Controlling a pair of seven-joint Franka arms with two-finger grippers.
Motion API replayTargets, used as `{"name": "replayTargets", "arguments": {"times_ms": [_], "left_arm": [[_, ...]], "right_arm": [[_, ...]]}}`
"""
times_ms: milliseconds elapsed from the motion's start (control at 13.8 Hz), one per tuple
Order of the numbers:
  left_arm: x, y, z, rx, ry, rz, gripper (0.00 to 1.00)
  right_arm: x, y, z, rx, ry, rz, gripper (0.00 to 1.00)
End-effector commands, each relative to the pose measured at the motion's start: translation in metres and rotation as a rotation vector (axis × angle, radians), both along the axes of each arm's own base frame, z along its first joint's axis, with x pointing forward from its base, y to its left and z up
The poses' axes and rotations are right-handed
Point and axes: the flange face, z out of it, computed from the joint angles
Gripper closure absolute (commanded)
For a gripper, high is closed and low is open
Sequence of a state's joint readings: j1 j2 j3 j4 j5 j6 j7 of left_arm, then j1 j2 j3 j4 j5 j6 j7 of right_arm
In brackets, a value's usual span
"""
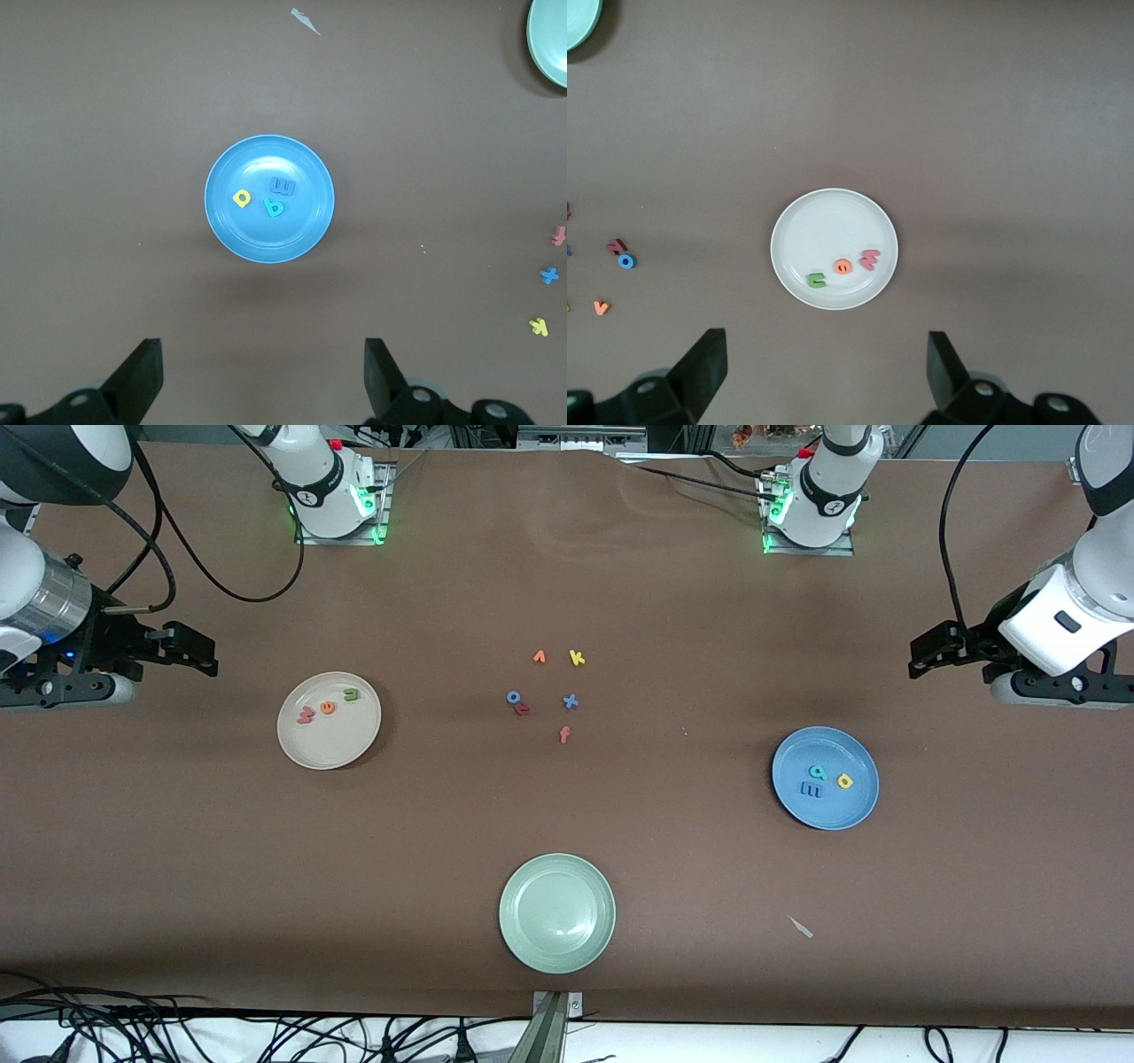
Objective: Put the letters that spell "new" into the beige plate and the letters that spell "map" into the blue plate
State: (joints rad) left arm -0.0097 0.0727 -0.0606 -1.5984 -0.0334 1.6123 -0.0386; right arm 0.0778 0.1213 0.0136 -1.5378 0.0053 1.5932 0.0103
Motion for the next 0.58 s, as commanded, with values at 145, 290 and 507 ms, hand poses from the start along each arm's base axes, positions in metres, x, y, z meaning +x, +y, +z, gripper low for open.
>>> {"name": "replayTargets", "arguments": {"times_ms": [145,290,507], "left_arm": [[0.002,-0.003,0.007,-0.01,0.003,-0.005,0.0],[0.002,-0.002,0.007,-0.009,0.005,-0.004,0.0],[0.001,-0.006,0.007,-0.007,0.001,-0.011,0.0]], "right_arm": [[0.0,0.004,0.023,0.024,-0.018,0.012,0.0],[-0.003,0.004,0.029,0.023,-0.003,0.011,0.0],[-0.004,0.002,0.031,0.02,0.003,0.008,0.0]]}}
